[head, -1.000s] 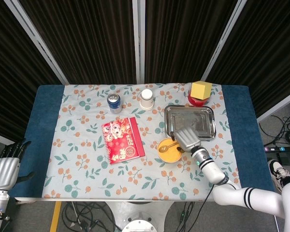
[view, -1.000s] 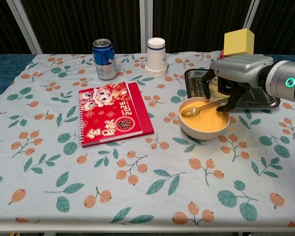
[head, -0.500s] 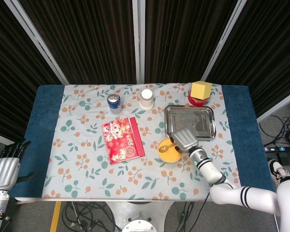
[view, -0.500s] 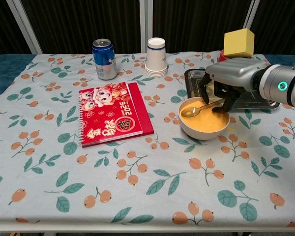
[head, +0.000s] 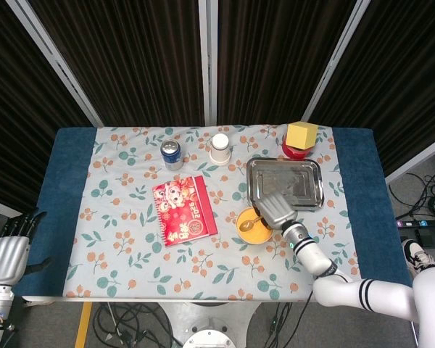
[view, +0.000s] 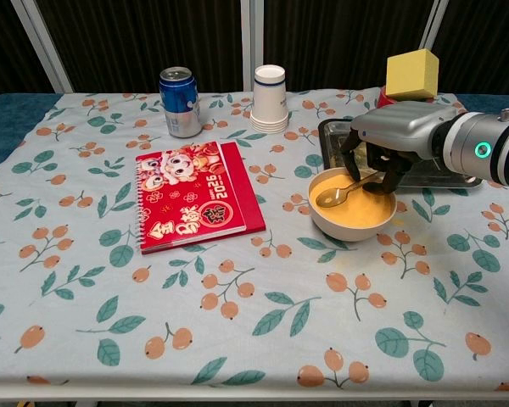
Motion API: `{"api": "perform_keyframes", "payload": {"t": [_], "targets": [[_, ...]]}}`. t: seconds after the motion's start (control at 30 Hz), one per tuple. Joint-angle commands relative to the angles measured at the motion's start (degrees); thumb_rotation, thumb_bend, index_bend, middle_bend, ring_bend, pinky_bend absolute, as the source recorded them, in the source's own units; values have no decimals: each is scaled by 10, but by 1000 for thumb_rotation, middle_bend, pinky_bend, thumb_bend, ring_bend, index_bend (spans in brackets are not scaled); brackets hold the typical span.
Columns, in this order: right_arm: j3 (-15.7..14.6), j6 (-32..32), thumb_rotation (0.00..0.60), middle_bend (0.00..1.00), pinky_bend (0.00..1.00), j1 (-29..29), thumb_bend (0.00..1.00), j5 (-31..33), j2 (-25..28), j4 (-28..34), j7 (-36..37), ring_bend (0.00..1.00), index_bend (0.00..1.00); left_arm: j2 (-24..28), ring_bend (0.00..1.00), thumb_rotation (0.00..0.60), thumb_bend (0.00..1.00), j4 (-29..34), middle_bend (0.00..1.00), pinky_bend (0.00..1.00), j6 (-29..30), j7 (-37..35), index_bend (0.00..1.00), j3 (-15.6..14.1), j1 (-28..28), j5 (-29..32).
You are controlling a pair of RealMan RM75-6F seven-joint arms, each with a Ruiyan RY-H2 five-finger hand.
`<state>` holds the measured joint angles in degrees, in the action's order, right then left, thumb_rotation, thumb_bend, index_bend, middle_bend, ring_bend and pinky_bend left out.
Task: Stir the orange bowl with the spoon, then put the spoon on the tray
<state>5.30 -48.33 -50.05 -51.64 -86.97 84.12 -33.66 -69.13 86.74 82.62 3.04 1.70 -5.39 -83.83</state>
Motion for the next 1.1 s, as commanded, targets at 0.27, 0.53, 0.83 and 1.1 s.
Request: {"api": "perform_keyframes", "payload": {"t": [0.27,0.53,0.83,1.1], "targets": [[-17,-46,600,939,1000,-6,373,-45,39,38,-65,943,622,0,132,600,87,0,161,142,0,0,162,0,0,0],[-48,-86,600,940,1000,-35,399,-75,69,66,-242,944,643,0,132,600,87,0,161,142,0,0,162,0,0,0],[-78,-97,600,941,1000,-61,409,-89,28,28,-396,944,656,0,132,600,86,0,161,142,0,0,162,0,0,0],[-85,-93,600,942,1000,-66,416,-91,-8,1,-436,946,669,0,132,600,86,0,161,142,0,0,162,0,0,0]]}}
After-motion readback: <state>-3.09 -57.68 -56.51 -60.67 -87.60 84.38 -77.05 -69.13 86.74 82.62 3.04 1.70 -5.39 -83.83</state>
